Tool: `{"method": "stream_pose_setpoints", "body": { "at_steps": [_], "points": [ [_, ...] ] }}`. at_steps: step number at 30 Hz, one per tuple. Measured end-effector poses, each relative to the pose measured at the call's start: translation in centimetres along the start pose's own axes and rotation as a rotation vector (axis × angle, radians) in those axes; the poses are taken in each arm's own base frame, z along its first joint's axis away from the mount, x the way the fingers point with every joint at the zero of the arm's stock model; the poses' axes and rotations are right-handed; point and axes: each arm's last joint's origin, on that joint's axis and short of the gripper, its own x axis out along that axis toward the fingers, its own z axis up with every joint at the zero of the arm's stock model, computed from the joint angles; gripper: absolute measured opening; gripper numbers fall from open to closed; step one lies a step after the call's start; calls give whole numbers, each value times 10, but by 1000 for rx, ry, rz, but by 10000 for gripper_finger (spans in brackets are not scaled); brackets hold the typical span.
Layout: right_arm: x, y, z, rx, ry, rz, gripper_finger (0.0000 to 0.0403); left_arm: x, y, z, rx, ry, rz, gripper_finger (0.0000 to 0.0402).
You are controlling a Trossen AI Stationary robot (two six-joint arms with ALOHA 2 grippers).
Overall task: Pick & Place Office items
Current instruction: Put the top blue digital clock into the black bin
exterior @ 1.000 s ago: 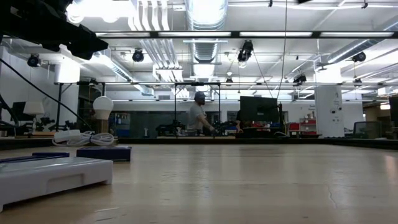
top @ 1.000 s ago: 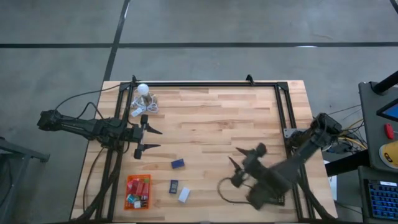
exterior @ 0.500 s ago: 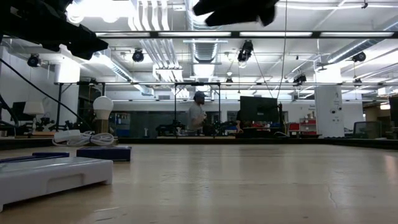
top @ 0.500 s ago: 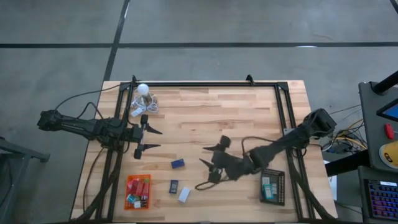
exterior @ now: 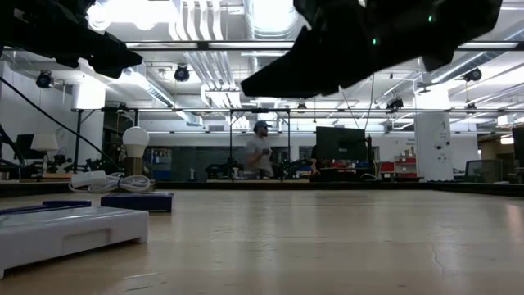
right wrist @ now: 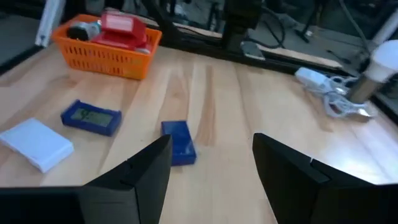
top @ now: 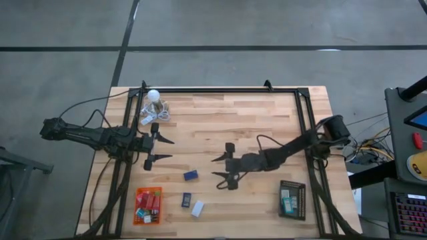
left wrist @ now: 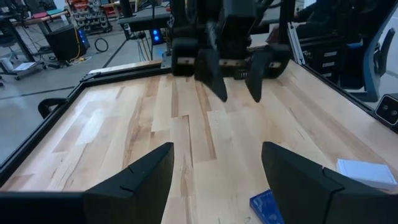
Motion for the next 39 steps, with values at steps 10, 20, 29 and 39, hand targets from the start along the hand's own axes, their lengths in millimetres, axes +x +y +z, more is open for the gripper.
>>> {"method": "stream_pose_setpoints", "body": {
  "at_steps": [10, 20, 29, 39],
  "points": [
    [26, -18, -37, 47, 13, 58, 222, 0, 0, 0, 0, 3, 0, 248],
    [67, -12, -65, 94, 48, 52, 222, 0, 0, 0, 0, 3, 0, 248],
    [88, -9, -63, 55, 24, 102, 222, 0, 0, 0, 0, 4, 0, 248],
    [100, -11, -53, 78, 80, 155, 222, 1, 0, 0, 1, 4, 0, 248]
  ]
}}
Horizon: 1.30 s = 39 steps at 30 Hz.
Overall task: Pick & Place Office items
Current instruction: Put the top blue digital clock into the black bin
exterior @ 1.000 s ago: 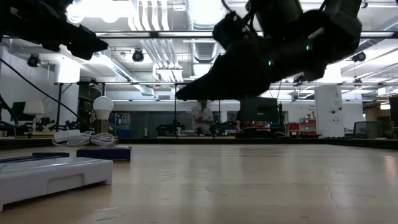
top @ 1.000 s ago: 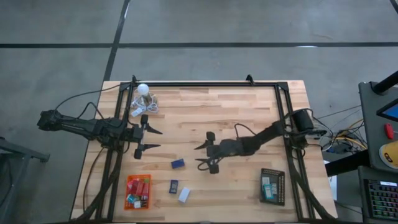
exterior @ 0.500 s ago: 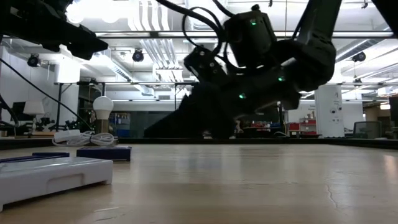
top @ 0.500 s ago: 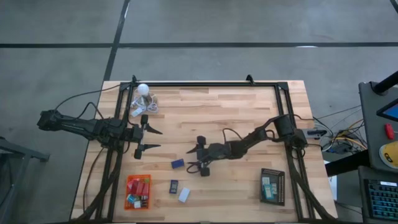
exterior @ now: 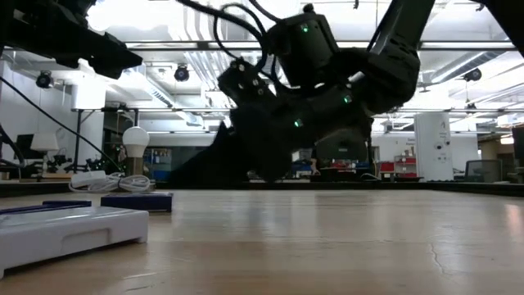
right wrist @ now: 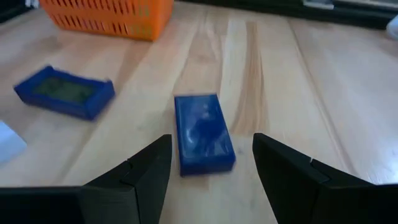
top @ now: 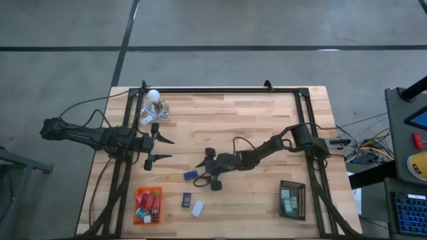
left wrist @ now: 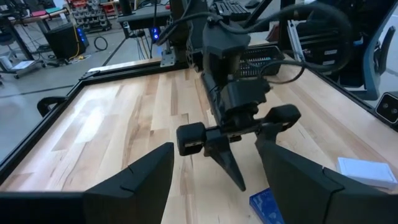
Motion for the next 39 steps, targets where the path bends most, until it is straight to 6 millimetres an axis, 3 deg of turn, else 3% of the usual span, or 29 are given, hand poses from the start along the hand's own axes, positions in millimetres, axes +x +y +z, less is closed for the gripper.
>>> {"method": "stream_pose_setpoints", "body": {
  "at_steps": [11, 25, 39],
  "points": [
    [28, -2, -14, 20, 6, 6, 222, 0, 0, 0, 0, 3, -1, 248],
    [30, -7, -15, 59, 8, 35, 220, 0, 0, 0, 0, 3, 0, 248],
    [30, -7, -15, 15, 11, 36, 153, 0, 0, 0, 0, 3, -1, 248]
  ]
}}
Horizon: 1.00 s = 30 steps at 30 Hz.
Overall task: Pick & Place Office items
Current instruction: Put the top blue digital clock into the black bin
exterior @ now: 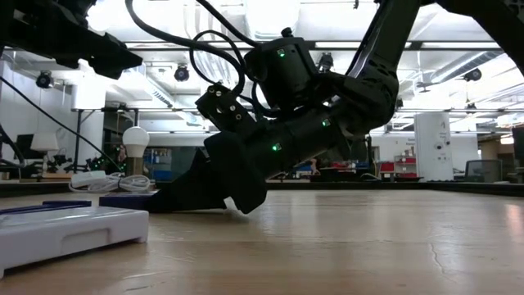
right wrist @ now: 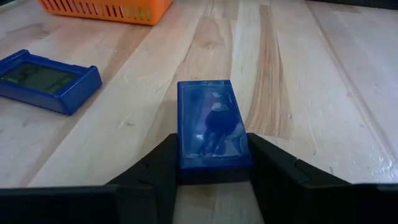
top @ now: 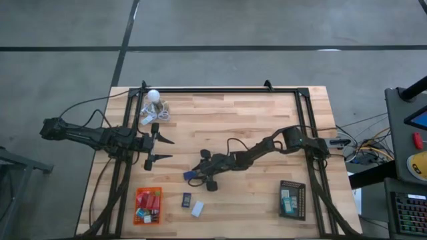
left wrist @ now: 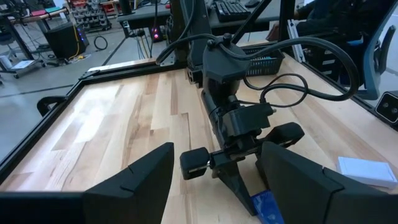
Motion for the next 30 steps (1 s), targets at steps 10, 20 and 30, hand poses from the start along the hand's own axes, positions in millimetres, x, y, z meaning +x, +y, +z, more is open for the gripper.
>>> {"method": "stream_pose_setpoints", "body": {
  "at_steps": [10, 20, 30],
  "points": [
    [0, 0, 0, 0, -3, 0, 162, 0, 0, 0, 0, 0, 0, 248],
    [-24, -1, 42, 58, 8, -11, 162, 0, 0, 0, 0, 0, 0, 248],
    [-84, 3, 97, 185, 179, -105, 160, 0, 0, 0, 0, 2, 0, 248]
  ]
}}
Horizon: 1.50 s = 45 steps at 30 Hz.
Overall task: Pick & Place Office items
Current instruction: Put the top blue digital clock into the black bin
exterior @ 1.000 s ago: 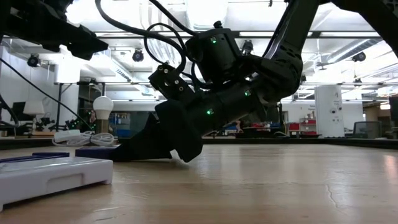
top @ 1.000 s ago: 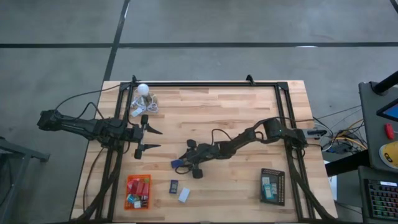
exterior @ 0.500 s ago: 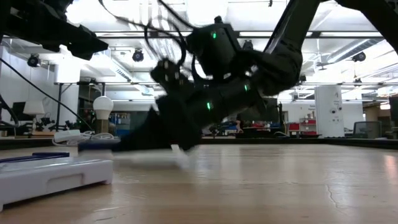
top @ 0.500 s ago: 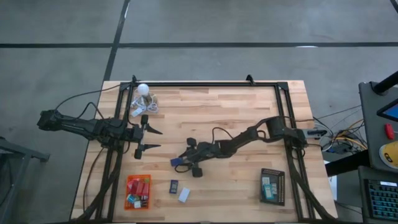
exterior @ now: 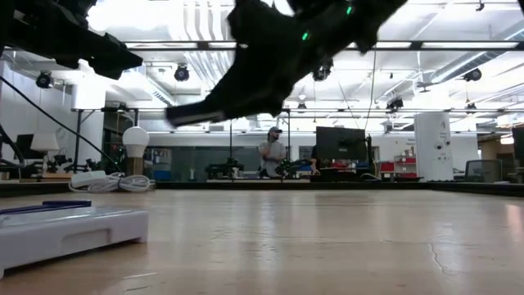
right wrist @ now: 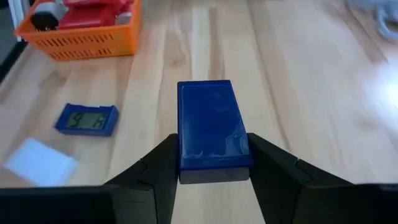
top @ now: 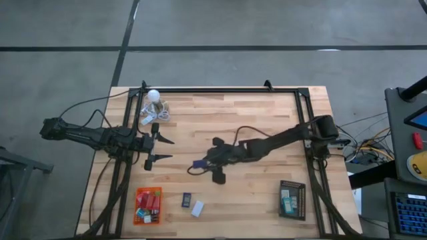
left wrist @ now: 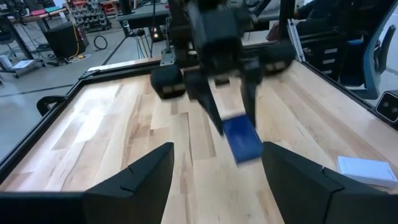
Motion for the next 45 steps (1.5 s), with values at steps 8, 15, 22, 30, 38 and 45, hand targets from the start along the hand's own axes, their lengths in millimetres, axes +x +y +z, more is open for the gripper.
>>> {"method": "stream_pose_setpoints", "body": {
  "at_steps": [8, 15, 22, 30, 38, 45],
  "points": [
    [-56, 17, 8, 224, 162, -40, 161, 0, 0, 0, 0, 2, 0, 248],
    [-95, 45, 0, 342, 259, -130, 162, 1, 0, -1, 1, 6, -1, 248],
    [-125, 79, -13, 526, 272, -202, 162, 1, 0, -1, 1, 8, 0, 248],
    [-164, 113, -35, 850, 362, -354, 162, 1, 0, -1, 1, 7, -1, 248],
    [-214, 141, -45, 1136, 390, -581, 162, 1, 0, -1, 1, 7, 0, 248],
    [-235, 159, -66, 1268, 420, -662, 162, 1, 0, 0, 1, 7, -1, 248]
  ]
}}
